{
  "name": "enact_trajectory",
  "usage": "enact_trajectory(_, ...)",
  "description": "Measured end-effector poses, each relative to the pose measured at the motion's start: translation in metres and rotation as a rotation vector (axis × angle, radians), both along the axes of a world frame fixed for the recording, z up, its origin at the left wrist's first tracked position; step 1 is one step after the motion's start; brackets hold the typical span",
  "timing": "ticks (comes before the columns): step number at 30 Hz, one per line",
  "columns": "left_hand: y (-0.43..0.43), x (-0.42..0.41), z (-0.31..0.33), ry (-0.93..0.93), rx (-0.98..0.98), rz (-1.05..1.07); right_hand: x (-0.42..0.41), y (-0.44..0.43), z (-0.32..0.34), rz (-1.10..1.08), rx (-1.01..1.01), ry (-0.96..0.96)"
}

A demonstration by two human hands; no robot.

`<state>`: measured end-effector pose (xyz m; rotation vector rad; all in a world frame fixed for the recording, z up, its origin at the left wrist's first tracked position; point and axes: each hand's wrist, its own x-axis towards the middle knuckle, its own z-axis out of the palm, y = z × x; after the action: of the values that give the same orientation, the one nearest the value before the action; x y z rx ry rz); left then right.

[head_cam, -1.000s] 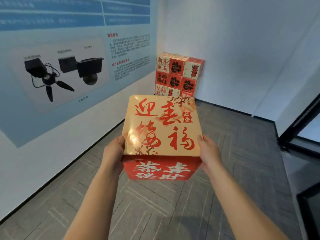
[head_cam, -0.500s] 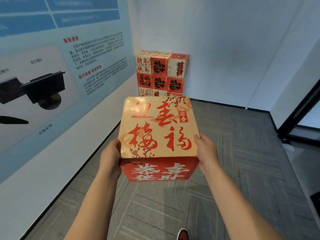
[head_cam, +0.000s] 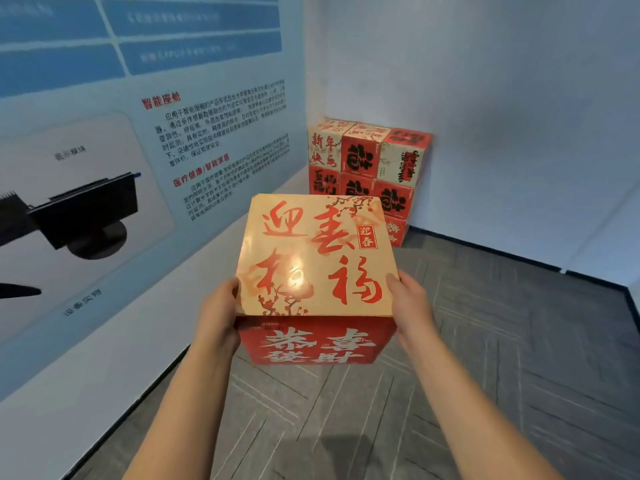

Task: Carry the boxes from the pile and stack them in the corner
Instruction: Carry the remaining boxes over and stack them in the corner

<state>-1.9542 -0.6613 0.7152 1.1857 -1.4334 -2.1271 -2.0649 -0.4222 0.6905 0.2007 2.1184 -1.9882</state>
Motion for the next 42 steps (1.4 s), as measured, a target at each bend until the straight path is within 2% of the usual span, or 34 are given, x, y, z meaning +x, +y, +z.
enact_trajectory(8,-0.143,-0.158,-0.026,0.006,0.071,0.037,-0.167,-0.138,-0.010,0.043,-0.024,0.016)
enact_trajectory(13,-0.213,-0.277,-0.011,0.015,0.040,-0.007,-0.263,-0.202,0.000,-0.016,-0.051,-0.001)
enact_trajectory(19,-0.242,-0.406,-0.008,0.044,0.040,-0.116,-0.372,-0.223,0.006,-0.110,-0.056,-0.007)
enact_trajectory(26,-0.249,-0.557,-0.019,0.032,0.034,-0.155,-0.521,-0.235,-0.011,-0.160,-0.156,-0.032)
enact_trajectory(34,-0.279,-0.722,0.007,0.039,-0.042,-0.076,-0.698,-0.261,0.006,-0.084,-0.167,-0.010)
enact_trajectory(42,-0.321,-0.840,0.003,0.029,0.010,-0.030,-0.823,-0.304,0.004,-0.015,-0.127,-0.003)
